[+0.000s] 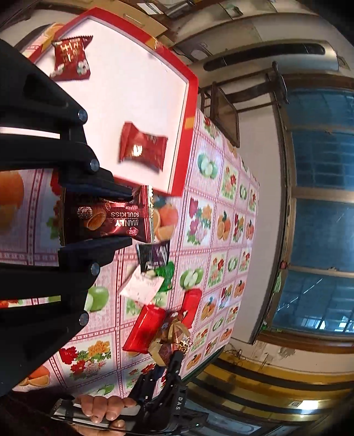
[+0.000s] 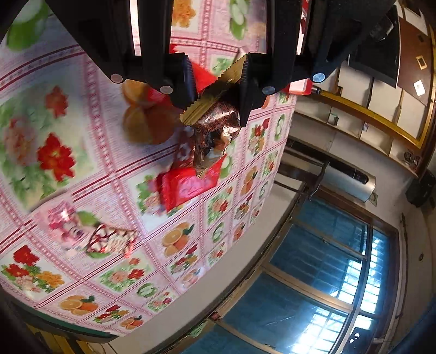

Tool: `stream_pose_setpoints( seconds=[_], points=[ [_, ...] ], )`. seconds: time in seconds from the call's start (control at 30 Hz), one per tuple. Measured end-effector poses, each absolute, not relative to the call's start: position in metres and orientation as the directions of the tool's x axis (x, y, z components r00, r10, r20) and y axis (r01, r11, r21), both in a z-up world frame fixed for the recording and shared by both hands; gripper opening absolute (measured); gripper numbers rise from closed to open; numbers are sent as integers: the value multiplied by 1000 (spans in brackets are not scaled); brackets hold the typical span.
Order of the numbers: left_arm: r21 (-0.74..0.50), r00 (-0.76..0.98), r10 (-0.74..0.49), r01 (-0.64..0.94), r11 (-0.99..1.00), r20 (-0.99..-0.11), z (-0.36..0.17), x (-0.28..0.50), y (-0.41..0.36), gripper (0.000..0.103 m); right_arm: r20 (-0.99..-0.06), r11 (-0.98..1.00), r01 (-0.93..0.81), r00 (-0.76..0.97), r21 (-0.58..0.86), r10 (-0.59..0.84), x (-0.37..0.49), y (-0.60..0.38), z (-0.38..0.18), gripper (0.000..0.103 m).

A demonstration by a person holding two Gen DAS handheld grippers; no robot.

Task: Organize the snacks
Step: 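Carry both chocolate snacks over the red box and release them inside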

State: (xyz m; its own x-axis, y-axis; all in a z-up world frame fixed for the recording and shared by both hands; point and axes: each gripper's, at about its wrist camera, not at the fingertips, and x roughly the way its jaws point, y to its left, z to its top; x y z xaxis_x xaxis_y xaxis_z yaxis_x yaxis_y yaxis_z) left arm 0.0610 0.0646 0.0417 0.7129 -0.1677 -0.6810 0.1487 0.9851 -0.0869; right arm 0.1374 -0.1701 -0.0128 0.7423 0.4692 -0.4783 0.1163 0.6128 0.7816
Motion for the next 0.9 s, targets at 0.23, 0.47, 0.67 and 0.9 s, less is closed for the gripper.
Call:
stream_pose_setpoints(
  seconds=[0.23, 0.47, 0.67, 0.9],
  points=[
    [-91, 713, -80, 23, 996, -696, 39, 53, 126, 28, -452, 614, -30, 647, 789, 613, 159, -45, -12, 30],
    [-83, 701, -12, -67, 994, -713, 32, 46, 172, 28, -414, 593, -178, 562, 785, 716, 174, 67, -10, 30],
    [-80, 689, 28, -124, 989, -725, 27, 45, 198, 28, -439, 610, -251, 499, 752, 747, 185, 129, -10, 32],
    [-4, 664, 142, -213, 977, -734, 21, 44, 209, 40, -438, 645, -353, 511, 678, 739, 177, 149, -1, 48]
  ],
)
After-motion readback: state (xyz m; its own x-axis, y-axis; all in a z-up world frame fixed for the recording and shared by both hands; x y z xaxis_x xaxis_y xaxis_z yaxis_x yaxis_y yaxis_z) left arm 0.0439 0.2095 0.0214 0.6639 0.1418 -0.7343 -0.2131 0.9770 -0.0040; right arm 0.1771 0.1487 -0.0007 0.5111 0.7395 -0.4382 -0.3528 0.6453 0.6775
